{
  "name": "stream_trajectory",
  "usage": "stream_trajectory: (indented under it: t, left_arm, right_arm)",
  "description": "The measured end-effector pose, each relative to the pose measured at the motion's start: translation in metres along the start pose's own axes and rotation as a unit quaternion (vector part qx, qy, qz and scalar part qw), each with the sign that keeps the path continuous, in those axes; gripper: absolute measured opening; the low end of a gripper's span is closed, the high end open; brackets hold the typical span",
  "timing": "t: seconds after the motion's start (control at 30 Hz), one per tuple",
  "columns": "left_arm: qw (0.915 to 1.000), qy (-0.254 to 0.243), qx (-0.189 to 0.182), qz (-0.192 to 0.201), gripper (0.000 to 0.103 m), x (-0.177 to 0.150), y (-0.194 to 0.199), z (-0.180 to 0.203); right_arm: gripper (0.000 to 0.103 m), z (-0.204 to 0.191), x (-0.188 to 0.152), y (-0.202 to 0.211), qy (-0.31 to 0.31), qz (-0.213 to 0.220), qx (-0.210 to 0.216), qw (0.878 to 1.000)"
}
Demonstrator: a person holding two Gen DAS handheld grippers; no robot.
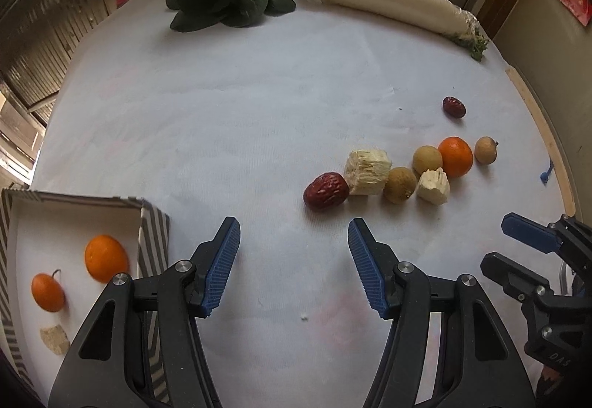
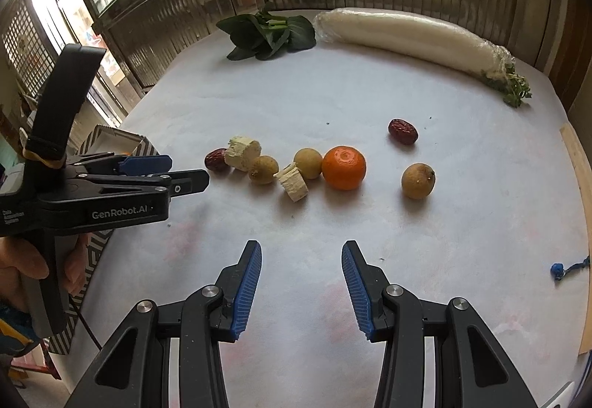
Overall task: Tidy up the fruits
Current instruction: 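Move both tools back toward the remaining fruits on the table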
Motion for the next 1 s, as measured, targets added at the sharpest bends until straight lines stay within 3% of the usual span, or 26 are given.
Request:
stream_trajectory:
  t: [0.33,0.87,0.93,1.0]
  left_arm:
    - [0.9998,-0.018,-0.007,-0.006,0.061,0.004,-0.009,0.005]
    - [0.9949,-0.098,-0.023,0.000,0.061,0.015,-0.022,0.013]
    - [0.9944,-0.103,-0.026,0.002,0.051,0.016,-0.022,0.015]
    - [0.9939,-0.108,-0.023,0.005,0.034,0.016,-0.021,0.016]
  right_arm:
    - [0.044,0.000,0.003,-0.008,0.000,-0.004,0.003,1.000]
    - [0.044,0.007,0.011,-0.013,-0.011,0.006,0.004,1.000]
    - [0.044,0.006,0.012,-0.014,-0.010,0.008,0.007,1.000]
    - [0.044,0.005,0.013,-0.015,-0.008,0.009,0.011,1.000]
Point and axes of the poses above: each gripper's, at about its wrist camera, not at the fingertips, and y roughly against the way its jaws point, z to its right, x to its top, the point moved 10 cm from there along -y, roughly the way its jaws point, and after that the axes turned 4 degrees about z, right-handed, at the moved point
